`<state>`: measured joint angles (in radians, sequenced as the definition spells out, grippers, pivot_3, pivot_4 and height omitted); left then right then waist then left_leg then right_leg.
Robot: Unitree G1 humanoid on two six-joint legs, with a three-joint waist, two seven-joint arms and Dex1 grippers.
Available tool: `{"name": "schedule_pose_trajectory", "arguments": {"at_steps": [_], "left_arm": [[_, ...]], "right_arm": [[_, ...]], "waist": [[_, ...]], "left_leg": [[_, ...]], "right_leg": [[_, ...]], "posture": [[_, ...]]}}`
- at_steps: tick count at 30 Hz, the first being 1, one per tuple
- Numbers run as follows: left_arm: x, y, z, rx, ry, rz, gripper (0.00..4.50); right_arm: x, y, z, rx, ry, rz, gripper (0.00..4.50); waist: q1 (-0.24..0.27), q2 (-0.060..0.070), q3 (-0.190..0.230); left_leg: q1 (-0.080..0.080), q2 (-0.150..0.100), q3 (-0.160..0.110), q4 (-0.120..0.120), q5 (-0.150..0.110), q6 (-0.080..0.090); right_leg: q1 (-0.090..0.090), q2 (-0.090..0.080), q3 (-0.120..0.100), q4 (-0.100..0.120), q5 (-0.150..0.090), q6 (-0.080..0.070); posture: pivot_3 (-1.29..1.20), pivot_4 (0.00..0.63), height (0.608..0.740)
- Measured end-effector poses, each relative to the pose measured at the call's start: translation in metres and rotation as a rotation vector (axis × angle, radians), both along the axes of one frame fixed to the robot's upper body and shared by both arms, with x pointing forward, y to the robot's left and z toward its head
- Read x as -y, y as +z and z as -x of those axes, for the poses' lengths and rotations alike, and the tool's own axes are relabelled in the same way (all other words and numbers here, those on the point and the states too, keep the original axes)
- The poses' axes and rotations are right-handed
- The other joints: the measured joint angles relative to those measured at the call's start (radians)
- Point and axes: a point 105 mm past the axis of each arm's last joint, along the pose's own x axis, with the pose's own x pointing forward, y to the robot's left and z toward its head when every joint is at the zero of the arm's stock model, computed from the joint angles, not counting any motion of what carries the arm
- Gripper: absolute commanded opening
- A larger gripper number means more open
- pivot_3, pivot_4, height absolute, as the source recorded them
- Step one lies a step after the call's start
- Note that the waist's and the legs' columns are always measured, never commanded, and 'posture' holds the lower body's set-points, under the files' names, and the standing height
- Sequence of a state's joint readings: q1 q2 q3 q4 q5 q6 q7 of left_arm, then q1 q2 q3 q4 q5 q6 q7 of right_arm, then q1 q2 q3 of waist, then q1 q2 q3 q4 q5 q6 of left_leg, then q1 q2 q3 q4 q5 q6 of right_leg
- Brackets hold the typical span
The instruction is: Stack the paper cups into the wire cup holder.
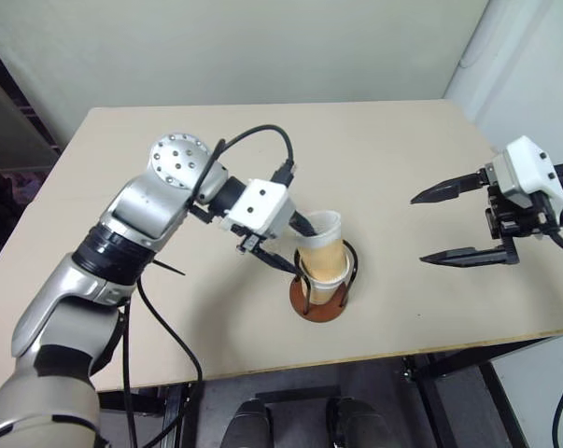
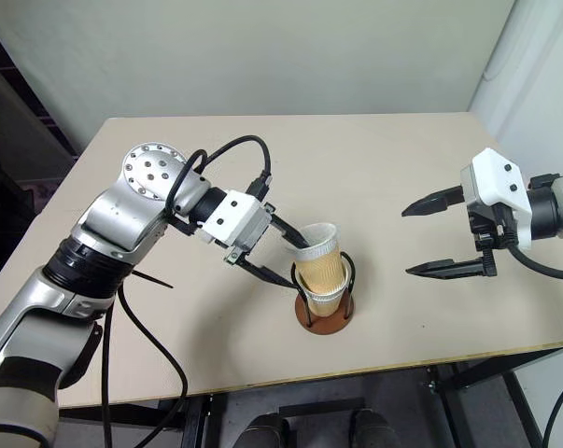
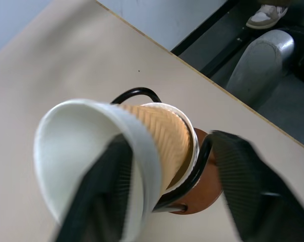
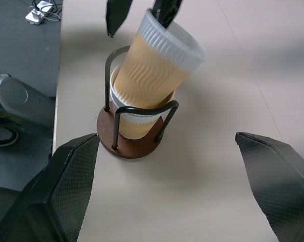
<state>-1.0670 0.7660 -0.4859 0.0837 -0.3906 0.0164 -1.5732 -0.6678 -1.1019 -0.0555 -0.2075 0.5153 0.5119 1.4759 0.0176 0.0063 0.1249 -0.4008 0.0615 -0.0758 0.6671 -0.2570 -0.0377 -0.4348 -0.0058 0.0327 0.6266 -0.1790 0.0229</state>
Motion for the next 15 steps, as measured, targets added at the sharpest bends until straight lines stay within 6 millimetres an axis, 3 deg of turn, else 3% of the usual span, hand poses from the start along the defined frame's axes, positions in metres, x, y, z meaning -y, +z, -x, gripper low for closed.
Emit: {"name": "schedule_pose_trajectory", "arguments": {"at_steps": [6, 10, 13, 15], "left_arm": [[0.012, 0.001, -0.008, 0.008, 0.007, 0.048, 2.82], [0.003, 0.018, -0.012, 0.014, 0.079, 0.103, 2.82], [-0.024, 0.036, -0.021, 0.021, 0.237, 0.168, 2.82], [-0.059, 0.037, -0.025, 0.006, 0.392, 0.19, 2.82]], "right_arm": [[0.0, 0.003, -0.001, 0.012, 0.0, -0.007, 4.5], [-0.004, 0.006, -0.007, 0.024, 0.027, -0.022, 4.5], [-0.01, 0.005, -0.011, 0.014, 0.071, -0.039, 4.5], [-0.012, 0.002, -0.014, 0.003, 0.088, -0.044, 4.5]], "waist": [[0.0, 0.0, 0.0], [-0.005, 0.0, 0.0], [-0.01, 0.001, 0.0], [-0.015, 0.002, -0.001]], "left_leg": [[0.0, 0.0, 0.0, 0.001, 0.0, 0.0], [0.001, 0.0, 0.003, 0.001, 0.0, 0.0], [0.001, -0.002, 0.003, 0.0, 0.0, 0.0], [0.002, 0.001, 0.003, -0.001, 0.0, 0.0]], "right_leg": [[0.0, 0.0, 0.0, 0.0, 0.0, 0.0], [0.0, 0.001, 0.0, 0.0, 0.0, 0.0], [-0.002, 0.003, 0.0, 0.001, -0.001, -0.001], [-0.003, 0.004, 0.0, 0.001, -0.001, -0.003]], "posture": [[0.0, 0.15, 0.74], [0.0, 0.15, 0.74], [0.0, 0.15, 0.74], [0.0, 0.15, 0.74]]}}
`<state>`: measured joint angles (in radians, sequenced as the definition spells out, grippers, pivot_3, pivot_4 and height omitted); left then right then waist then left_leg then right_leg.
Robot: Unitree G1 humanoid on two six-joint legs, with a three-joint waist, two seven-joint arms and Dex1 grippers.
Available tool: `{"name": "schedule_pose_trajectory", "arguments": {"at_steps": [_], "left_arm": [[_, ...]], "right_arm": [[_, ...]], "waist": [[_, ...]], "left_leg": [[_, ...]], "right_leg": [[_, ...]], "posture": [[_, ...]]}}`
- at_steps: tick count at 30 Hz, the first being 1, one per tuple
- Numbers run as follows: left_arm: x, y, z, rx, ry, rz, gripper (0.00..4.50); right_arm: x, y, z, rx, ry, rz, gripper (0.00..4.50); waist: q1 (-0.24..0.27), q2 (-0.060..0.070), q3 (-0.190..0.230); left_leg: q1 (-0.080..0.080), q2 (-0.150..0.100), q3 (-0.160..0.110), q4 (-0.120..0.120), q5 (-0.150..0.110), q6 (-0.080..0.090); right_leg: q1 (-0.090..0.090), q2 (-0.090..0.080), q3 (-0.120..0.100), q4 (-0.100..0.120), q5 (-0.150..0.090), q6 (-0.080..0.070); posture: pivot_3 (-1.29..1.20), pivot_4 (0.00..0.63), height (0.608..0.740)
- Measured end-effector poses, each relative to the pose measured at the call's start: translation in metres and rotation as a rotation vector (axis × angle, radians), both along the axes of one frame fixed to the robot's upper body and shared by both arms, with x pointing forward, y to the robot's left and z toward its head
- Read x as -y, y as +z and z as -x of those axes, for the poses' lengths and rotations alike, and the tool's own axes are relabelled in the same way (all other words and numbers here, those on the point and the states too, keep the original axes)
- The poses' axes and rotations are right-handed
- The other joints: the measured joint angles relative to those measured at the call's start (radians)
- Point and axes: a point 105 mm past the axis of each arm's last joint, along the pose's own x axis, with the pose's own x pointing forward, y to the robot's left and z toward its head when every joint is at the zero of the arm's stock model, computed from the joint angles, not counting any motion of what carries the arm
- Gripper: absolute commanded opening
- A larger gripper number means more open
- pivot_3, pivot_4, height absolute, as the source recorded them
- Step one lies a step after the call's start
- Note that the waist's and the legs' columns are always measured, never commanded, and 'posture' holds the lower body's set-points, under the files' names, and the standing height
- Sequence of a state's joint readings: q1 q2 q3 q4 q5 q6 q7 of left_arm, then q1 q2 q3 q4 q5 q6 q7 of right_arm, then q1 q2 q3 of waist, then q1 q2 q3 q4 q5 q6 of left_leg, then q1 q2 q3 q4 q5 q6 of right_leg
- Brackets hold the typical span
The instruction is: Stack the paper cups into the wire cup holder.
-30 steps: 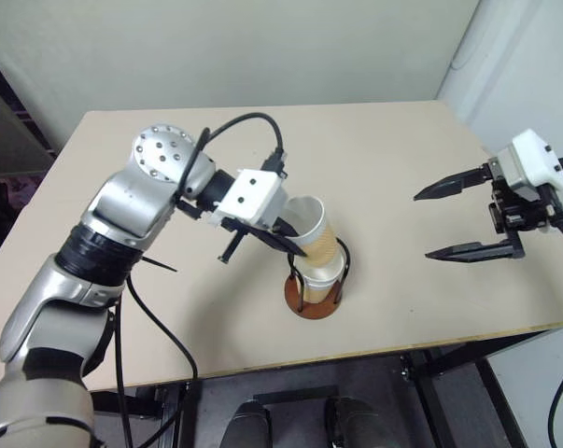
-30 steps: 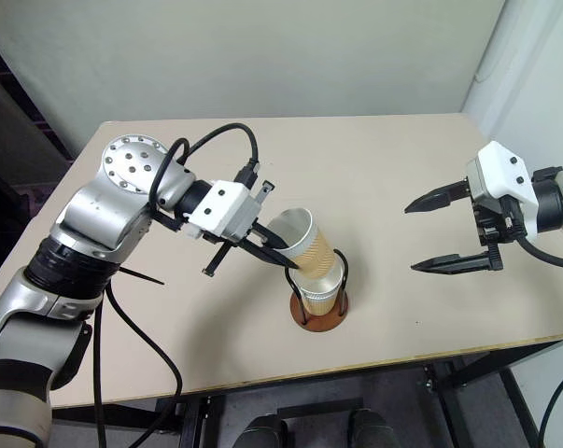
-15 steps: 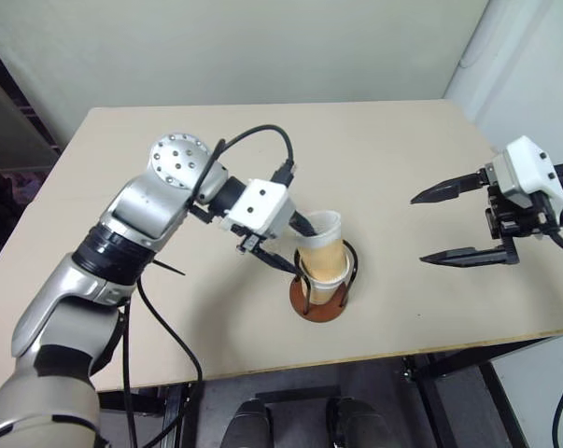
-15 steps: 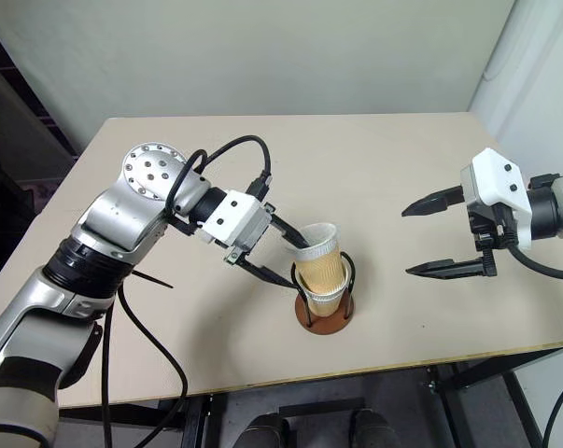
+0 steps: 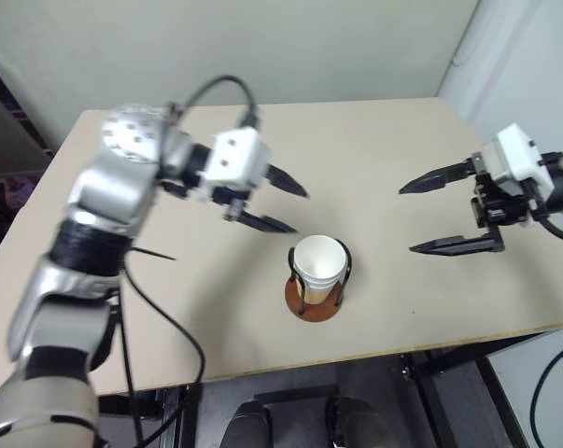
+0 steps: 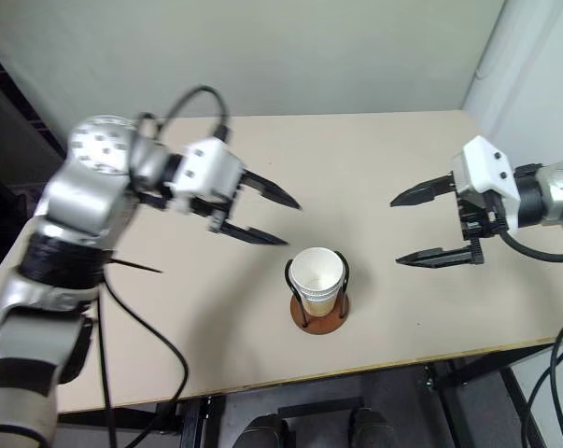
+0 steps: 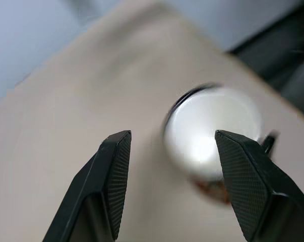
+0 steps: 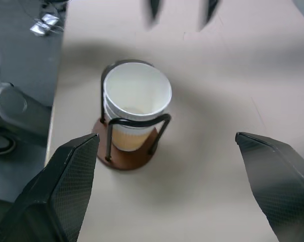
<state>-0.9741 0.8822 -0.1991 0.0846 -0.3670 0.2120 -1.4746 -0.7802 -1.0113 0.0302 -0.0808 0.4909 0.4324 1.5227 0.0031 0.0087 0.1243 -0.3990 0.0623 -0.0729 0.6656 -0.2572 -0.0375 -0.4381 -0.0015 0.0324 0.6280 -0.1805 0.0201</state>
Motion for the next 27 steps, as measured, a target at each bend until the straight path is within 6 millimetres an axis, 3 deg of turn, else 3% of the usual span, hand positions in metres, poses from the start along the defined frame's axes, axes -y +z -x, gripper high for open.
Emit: {"name": "schedule_pose_trajectory", "arguments": {"at_steps": [3, 6, 11, 15, 19, 27], "left_arm": [[-0.062, -0.028, 0.01, -0.16, 0.23, 0.027, 2.82], [-0.104, -0.059, 0.032, -0.349, 0.381, 0.083, 2.82], [-0.151, -0.063, 0.058, -0.416, 0.576, 0.187, 2.82], [-0.158, -0.074, 0.064, -0.436, 0.637, 0.212, 2.82], [-0.149, -0.067, 0.063, -0.398, 0.612, 0.213, 2.82], [-0.149, -0.067, 0.061, -0.388, 0.625, 0.216, 2.82]], "right_arm": [[0.004, -0.008, -0.009, -0.05, -0.008, -0.018, 4.5], [0.013, -0.012, -0.018, -0.111, -0.043, -0.055, 4.5], [0.036, -0.024, -0.029, -0.172, -0.148, -0.064, 4.5], [0.049, -0.032, -0.037, -0.238, -0.222, -0.129, 4.5], [0.046, -0.029, -0.04, -0.239, -0.226, -0.176, 4.5], [0.037, -0.024, -0.044, -0.232, -0.216, -0.221, 4.5]], "waist": [[-0.006, 0.002, -0.001], [-0.003, 0.002, -0.001], [0.015, 0.0, -0.001], [0.015, 0.0, -0.001], [0.011, -0.001, -0.001], [-0.003, 0.0, -0.001]], "left_leg": [[0.0, 0.004, -0.001, -0.002, 0.0, -0.002], [-0.002, 0.005, -0.002, -0.002, -0.002, -0.007], [0.0, 0.002, -0.004, -0.001, -0.004, -0.006], [0.001, 0.002, -0.002, 0.0, -0.004, -0.006], [0.005, 0.003, -0.002, -0.003, -0.004, -0.006], [0.008, 0.004, -0.002, -0.004, -0.004, -0.006]], "right_leg": [[-0.003, 0.001, 0.001, 0.003, -0.001, -0.002], [-0.009, 0.0, 0.001, 0.007, -0.003, -0.005], [-0.008, -0.005, 0.001, 0.014, -0.014, -0.022], [-0.008, -0.006, 0.001, 0.017, -0.013, -0.022], [-0.008, -0.005, 0.001, 0.018, -0.012, -0.024], [-0.007, -0.003, 0.001, 0.018, -0.012, -0.026]], "posture": [[0.0, 0.15, 0.74], [0.0, 0.15, 0.74], [0.0, 0.15, 0.74], [0.0, 0.15, 0.74], [0.0, 0.15, 0.74], [0.0, 0.15, 0.74]]}}
